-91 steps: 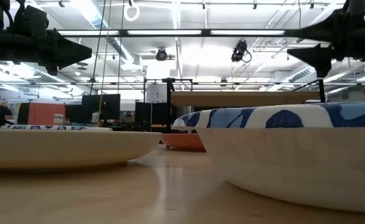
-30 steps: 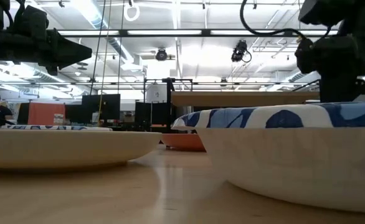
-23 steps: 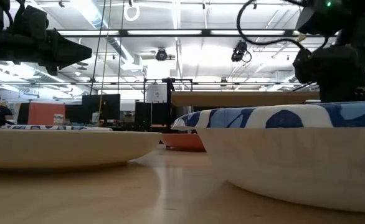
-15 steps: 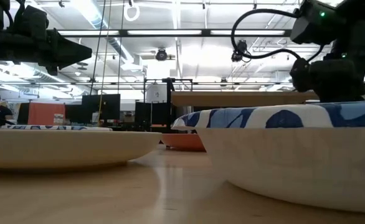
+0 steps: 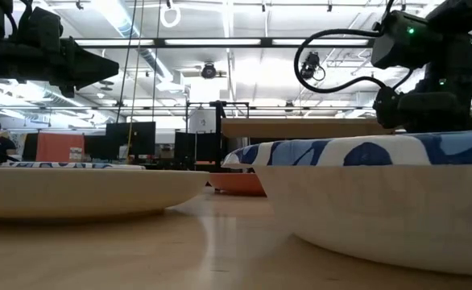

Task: Place and stack plates onto a shelf
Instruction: Put the white plate on the shelf

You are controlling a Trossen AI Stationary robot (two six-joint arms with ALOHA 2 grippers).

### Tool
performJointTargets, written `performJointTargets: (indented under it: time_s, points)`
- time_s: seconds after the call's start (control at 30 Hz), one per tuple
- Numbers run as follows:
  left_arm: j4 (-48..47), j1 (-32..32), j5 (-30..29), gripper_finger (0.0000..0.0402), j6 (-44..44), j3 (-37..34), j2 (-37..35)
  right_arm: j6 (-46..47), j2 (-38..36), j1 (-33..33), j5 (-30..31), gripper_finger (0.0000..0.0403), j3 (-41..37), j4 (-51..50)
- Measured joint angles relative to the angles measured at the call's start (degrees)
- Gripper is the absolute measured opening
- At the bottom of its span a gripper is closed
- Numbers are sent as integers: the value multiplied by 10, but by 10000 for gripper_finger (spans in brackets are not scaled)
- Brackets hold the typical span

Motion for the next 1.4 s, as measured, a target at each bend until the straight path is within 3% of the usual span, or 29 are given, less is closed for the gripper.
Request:
performJointTargets:
  time_s: [0.73,1.4]
  points:
    - [0,0,0,103,0,0,0,1,0,0,-1,91,0,16]
    - [0,0,0,103,0,0,0,1,-19,-1,-31,77,0,32]
